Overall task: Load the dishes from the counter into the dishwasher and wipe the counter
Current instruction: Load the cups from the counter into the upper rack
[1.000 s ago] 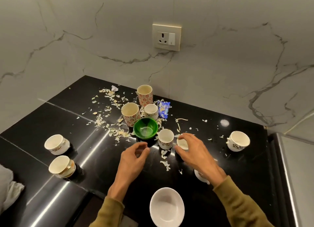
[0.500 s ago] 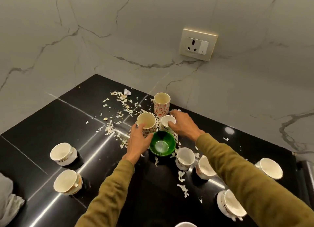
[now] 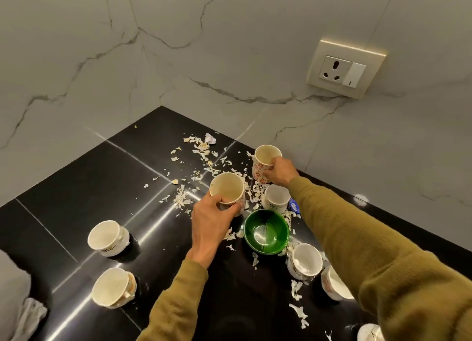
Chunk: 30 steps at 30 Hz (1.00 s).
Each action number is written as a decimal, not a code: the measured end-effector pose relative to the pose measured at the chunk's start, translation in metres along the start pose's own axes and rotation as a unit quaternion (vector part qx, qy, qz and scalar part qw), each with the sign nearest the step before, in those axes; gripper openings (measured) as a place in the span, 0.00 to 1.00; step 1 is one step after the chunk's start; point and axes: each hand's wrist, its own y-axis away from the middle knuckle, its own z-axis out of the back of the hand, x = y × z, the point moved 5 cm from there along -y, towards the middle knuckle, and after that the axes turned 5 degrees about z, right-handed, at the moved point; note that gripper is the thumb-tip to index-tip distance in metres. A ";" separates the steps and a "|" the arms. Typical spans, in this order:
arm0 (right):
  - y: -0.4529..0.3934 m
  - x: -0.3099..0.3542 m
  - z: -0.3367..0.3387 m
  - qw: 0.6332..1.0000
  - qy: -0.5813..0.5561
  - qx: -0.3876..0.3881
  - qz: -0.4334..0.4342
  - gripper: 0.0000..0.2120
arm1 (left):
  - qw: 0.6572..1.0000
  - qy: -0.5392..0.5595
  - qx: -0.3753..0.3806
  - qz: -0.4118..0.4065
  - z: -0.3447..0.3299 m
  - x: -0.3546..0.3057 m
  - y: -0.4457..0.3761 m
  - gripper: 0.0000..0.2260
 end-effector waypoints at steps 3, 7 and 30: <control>0.011 -0.002 0.008 0.997 -0.040 -0.044 0.040 0.20 | 1.000 0.013 -0.017 -0.014 0.025 -0.013 0.019 0.16; 0.056 0.001 0.045 0.986 -0.054 -0.125 0.094 0.20 | 0.998 0.057 -0.005 -0.023 0.045 -0.024 0.061 0.18; 0.572 -0.194 0.062 0.920 -0.124 -0.303 -0.214 0.19 | 0.913 0.023 0.389 -0.124 -0.081 -0.076 0.327 0.17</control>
